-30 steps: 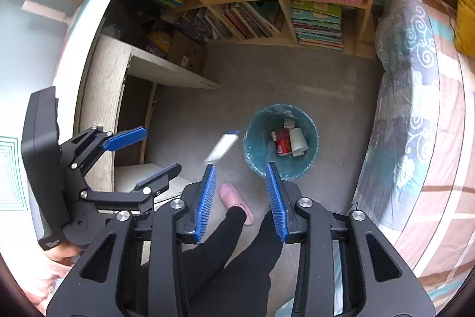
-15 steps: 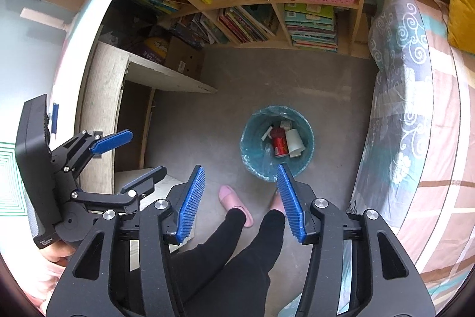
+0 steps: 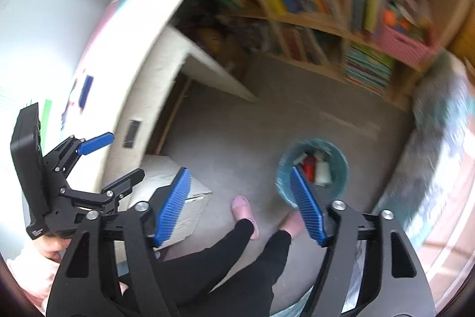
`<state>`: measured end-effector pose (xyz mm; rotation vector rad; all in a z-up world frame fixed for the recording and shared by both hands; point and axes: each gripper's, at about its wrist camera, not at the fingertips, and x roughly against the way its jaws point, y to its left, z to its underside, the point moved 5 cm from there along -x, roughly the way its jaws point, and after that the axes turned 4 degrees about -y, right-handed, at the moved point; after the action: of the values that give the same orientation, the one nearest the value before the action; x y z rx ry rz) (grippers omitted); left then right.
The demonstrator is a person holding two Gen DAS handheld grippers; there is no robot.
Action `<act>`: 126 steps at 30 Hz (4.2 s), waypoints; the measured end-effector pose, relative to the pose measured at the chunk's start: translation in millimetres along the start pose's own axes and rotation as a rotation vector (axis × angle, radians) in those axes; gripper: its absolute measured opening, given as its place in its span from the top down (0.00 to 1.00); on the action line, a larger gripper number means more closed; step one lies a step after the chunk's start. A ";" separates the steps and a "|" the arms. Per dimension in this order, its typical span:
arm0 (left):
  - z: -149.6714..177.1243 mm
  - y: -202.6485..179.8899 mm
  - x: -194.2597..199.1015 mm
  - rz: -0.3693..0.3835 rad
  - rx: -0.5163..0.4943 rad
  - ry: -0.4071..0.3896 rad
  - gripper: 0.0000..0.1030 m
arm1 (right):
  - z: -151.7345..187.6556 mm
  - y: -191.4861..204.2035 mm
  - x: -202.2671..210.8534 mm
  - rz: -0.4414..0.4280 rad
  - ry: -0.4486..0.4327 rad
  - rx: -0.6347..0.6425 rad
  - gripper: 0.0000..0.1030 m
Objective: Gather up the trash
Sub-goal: 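Move both open grippers back over the table objects, then grasp the orange bag with the left gripper while the right gripper grasps the navy case, then lift the orange bag and navy case and carry them over the wastebasket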
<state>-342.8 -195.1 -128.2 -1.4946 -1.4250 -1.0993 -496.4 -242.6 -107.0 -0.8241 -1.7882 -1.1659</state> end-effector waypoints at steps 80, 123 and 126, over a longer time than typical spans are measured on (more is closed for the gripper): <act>54.6 495.6 1.4 -0.125 0.425 -0.097 0.38 | -109.0 422.0 -245.8 0.244 0.147 0.485 0.45; -48.6 85.3 55.3 -0.036 -0.003 -0.145 0.38 | -59.5 88.7 -5.4 0.152 -0.098 0.131 0.45; -49.7 52.0 48.9 -0.016 -0.049 -0.131 0.38 | -46.4 60.1 5.1 0.159 -0.097 0.080 0.45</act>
<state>-294.6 -229.8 -64.6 -1.6184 -1.5101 -1.0698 -434.3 -264.1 -68.6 -0.9708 -1.8001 -0.9597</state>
